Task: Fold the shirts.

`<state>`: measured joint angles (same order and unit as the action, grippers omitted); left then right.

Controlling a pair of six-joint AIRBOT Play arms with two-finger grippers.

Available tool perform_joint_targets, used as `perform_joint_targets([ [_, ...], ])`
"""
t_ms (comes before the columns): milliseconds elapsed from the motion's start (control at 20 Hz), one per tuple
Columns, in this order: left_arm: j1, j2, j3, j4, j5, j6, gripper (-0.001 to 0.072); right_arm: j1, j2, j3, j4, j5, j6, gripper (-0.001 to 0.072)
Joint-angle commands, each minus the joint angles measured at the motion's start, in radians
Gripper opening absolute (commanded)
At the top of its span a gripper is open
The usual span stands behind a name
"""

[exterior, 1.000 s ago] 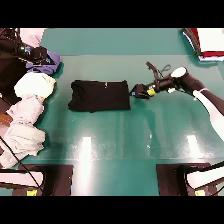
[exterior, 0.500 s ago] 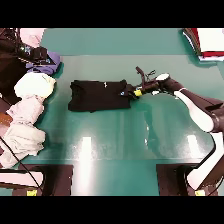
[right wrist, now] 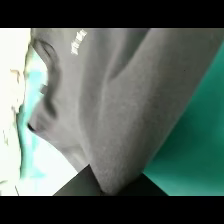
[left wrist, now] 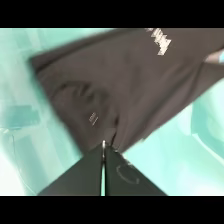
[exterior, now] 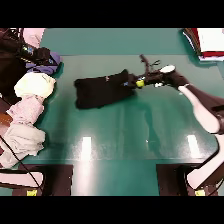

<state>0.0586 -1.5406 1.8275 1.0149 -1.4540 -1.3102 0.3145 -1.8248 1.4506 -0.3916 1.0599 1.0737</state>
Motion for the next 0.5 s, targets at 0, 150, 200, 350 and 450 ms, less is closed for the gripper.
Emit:
perform_joint_targets([
  [0,-0.062,0.001,0.000,0.003,0.027,0.002,0.0024,-0.182,0.206,-0.198,-0.035,-0.050,-0.006,0.0011],
  [150,-0.114,0.001,0.000,0.004,0.050,0.002,0.0025,-0.439,0.436,-0.422,-0.164,-0.071,0.002,0.0011],
  [200,-0.130,0.001,0.000,0.004,0.059,0.002,0.0024,-0.539,0.512,-0.491,-0.189,-0.083,0.003,0.0011],
  [350,-0.169,0.001,0.000,0.004,0.082,0.001,0.0025,-0.880,0.708,-0.656,-0.301,-0.129,0.030,0.0010],
  [450,-0.185,0.001,0.000,0.003,0.098,0.000,0.0025,-1.081,0.779,-0.715,-0.395,-0.129,0.046,0.0010],
])
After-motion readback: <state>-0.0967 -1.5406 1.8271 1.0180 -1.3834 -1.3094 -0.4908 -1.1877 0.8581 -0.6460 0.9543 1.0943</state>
